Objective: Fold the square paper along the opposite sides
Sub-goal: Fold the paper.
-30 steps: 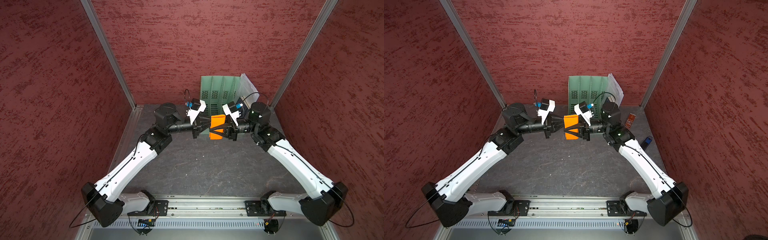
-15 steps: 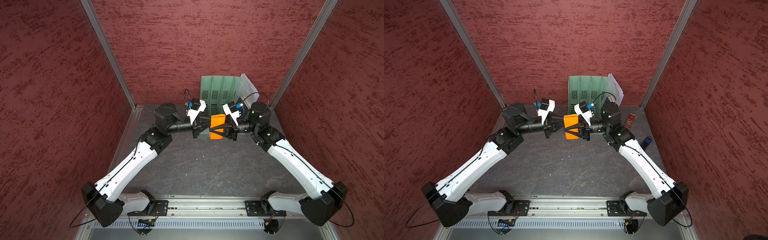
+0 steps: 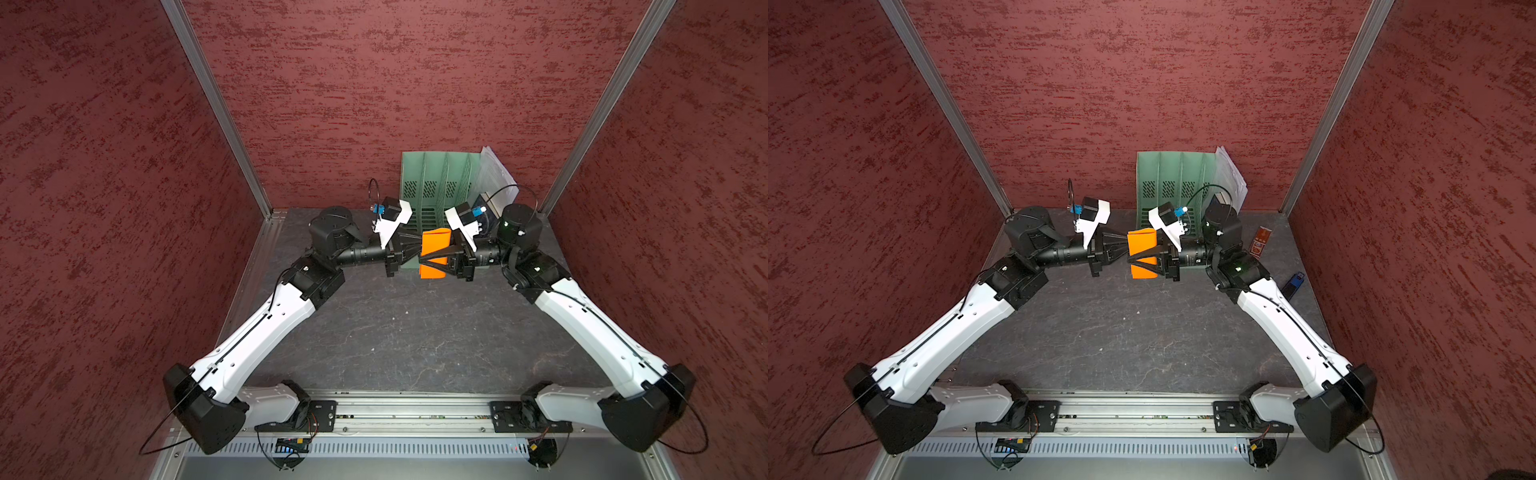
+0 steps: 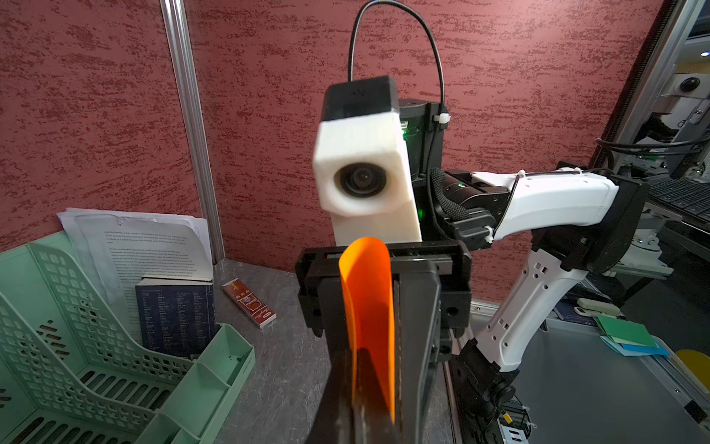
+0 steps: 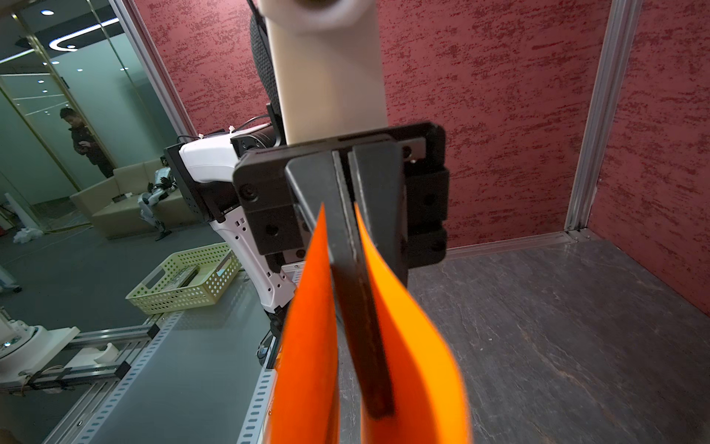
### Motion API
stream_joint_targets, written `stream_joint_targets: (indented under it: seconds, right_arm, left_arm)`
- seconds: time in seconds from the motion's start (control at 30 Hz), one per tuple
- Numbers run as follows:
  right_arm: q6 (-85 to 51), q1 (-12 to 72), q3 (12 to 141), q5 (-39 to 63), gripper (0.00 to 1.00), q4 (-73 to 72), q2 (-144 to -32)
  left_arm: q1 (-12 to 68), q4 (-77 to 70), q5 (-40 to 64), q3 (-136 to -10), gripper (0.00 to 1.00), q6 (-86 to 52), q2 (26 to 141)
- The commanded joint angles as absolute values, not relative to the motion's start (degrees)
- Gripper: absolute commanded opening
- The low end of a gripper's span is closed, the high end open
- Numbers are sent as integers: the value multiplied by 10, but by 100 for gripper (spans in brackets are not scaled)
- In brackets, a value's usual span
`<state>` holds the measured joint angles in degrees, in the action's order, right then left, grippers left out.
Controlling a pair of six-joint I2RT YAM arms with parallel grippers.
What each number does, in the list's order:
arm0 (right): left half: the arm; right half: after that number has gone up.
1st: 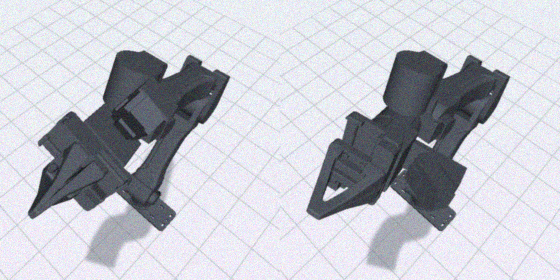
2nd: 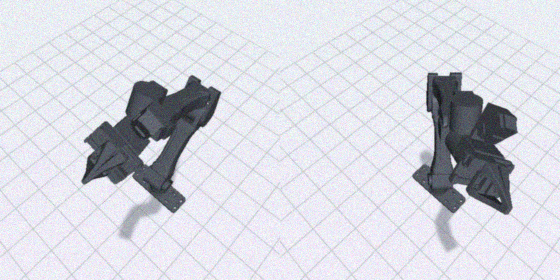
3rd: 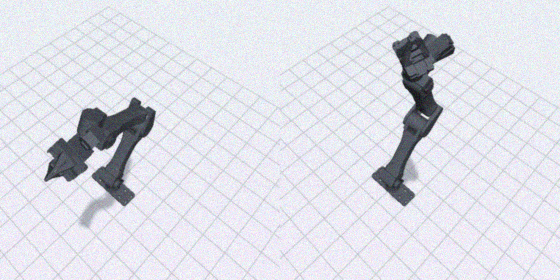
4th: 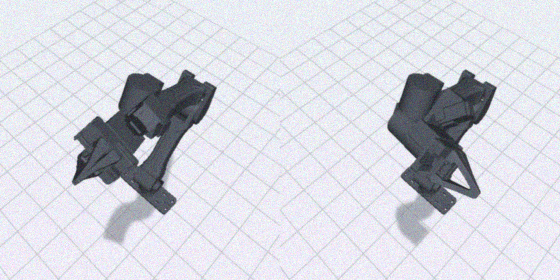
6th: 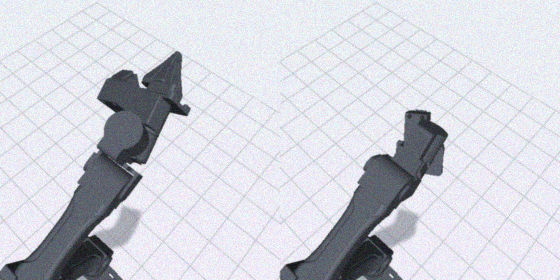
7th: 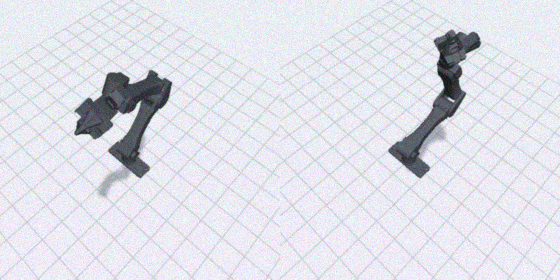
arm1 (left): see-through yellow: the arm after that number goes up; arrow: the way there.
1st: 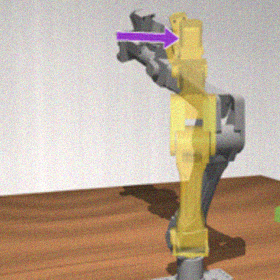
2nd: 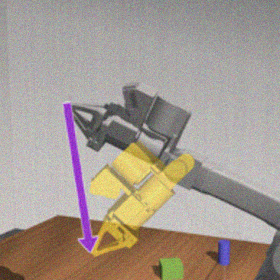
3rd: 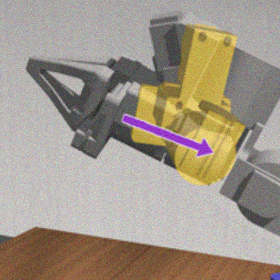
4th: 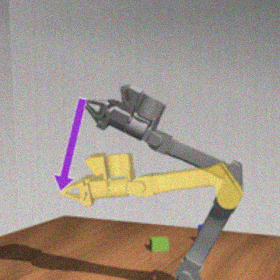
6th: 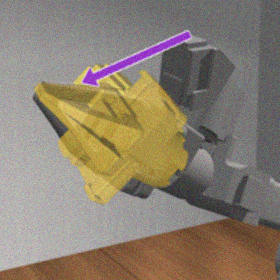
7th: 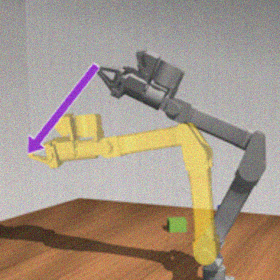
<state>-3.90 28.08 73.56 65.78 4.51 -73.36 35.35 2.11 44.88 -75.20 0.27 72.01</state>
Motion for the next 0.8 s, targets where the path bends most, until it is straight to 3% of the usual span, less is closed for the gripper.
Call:
stream_joint_targets:
  seconds: [0.0,0.3,0.77]
  right_arm:
    - [-41,287,747,664,20,30,-733]
    - [-41,287,745,665,12,30,-733]
    - [-43,287,744,666,9,26,-733]
  left_arm:
    - [351,18,450,-744,0,1,719]
    - [350,21,448,-745,0,1,712]
    - [348,19,442,-744,2,0,711]
